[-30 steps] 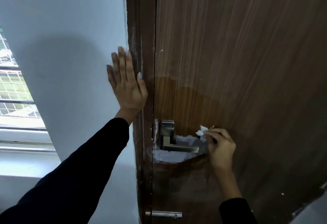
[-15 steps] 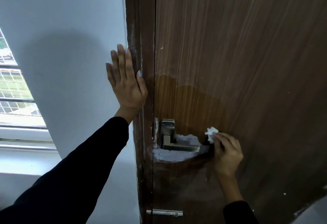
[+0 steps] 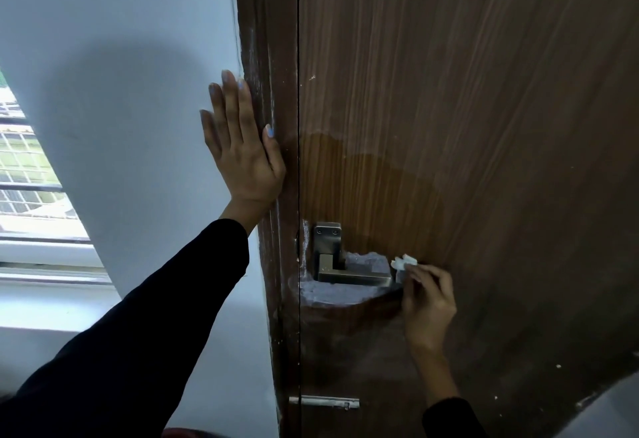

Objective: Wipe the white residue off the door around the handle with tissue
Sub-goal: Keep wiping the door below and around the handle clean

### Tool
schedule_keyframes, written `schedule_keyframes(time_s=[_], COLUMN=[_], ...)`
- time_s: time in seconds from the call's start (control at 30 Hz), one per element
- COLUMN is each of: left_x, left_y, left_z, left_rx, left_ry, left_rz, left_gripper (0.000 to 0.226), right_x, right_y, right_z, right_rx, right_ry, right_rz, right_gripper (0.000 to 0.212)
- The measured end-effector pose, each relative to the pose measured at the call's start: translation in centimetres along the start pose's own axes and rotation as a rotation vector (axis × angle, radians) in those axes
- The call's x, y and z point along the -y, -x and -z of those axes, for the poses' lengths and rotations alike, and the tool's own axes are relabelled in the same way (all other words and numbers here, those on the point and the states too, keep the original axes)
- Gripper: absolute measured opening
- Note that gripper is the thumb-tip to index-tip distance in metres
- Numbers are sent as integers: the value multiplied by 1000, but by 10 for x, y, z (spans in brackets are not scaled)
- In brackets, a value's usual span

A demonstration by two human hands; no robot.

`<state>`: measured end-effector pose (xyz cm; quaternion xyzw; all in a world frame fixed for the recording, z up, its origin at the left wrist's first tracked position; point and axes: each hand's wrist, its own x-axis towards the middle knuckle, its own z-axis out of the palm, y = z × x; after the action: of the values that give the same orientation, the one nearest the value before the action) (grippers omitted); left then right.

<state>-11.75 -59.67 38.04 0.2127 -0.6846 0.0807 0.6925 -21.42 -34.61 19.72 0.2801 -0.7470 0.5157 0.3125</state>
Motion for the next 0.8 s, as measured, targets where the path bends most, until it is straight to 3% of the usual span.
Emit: schedule_keyframes(time_s=[0.13, 0.33, 0.57, 0.7, 0.8], left_x=[-1, -1, 0, 0, 0], left_y=[-1, -1, -1, -1, -1], left_z=[1, 1, 1, 1, 1], left_rx=[2, -3, 3, 8, 8], left_ry=[14, 17, 23, 32, 34], left_rz=[-2, -4, 0, -2, 2], left_gripper=[54, 54, 54, 54, 54], right_x=[-8, 6, 11, -4, -1], right_y=[29, 19, 54, 76, 87], right_z=[-8, -15, -34, -40, -40], right_rx=[209, -72, 140, 147, 328], right_ry=[51, -36, 14, -38, 110], right_rz=[-34, -238, -160, -141, 101], right_gripper=[29, 24, 23, 43, 82])
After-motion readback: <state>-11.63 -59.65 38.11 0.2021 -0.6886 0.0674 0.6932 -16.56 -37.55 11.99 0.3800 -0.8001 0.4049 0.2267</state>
